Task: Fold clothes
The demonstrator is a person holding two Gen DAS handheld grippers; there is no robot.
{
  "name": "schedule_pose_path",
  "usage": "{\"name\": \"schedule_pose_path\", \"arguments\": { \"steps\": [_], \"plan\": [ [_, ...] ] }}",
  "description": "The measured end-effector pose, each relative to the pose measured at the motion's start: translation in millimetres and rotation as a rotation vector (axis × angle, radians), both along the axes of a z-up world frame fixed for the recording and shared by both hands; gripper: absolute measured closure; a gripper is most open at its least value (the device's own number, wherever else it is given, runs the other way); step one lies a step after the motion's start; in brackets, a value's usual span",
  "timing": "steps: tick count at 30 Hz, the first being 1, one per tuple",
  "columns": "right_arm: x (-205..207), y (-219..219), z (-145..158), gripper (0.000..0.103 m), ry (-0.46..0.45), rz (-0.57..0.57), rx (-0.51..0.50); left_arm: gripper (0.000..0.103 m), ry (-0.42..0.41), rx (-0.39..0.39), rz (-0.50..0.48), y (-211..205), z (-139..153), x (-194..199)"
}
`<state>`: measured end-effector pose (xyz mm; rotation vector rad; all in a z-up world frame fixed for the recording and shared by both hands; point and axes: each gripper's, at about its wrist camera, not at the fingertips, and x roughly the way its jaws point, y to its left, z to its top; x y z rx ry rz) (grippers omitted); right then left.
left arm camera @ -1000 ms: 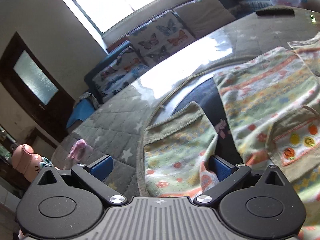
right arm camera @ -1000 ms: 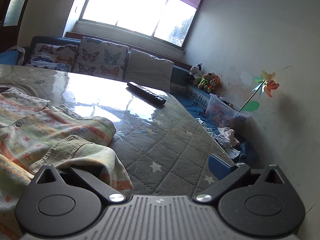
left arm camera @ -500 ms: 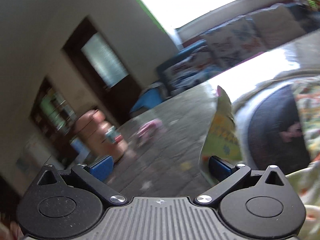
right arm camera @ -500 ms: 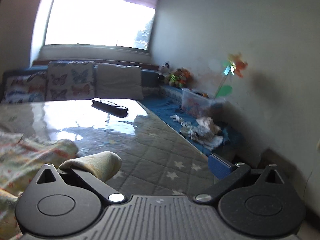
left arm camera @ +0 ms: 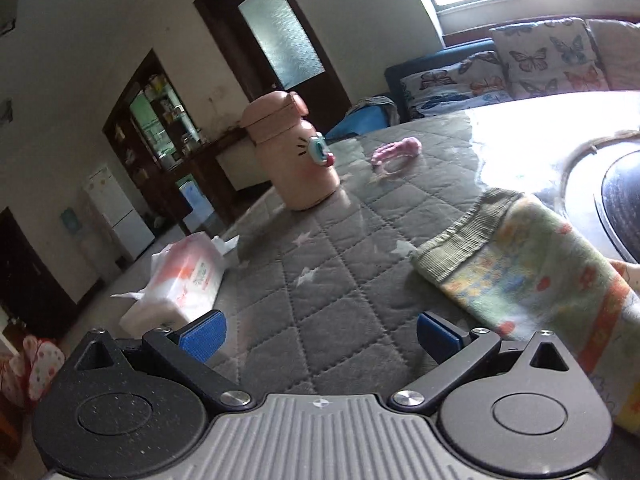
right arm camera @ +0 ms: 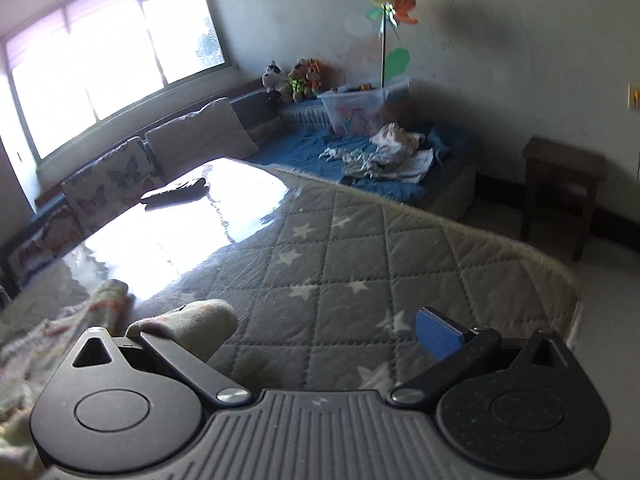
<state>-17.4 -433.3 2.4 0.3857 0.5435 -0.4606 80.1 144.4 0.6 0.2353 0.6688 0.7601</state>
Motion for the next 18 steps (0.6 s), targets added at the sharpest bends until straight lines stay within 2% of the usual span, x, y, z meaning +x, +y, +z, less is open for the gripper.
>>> {"name": "schedule_pose_path", "arguments": {
  "steps": [5,14,16,18],
  "plan": [
    [10,34,1,0.000,0.063,0.084,-0.225,0.000,-0.048,-0.017,-0.083,-19,14,-6],
    [22,89,-5,0.000,0.135,0.262,-0.575,0.000,-0.038,-0.062,-0.360,-81,23,6],
    [26,94,-5,0.000,0.132,0.278,-0.613,0.000,-0.023,-0.071,-0.420,-97,21,10],
    [32,94,-2,0.000,0.114,0.271,-0.604,0.000,-0.007,-0.068,-0.474,-112,16,14]
  ]
}}
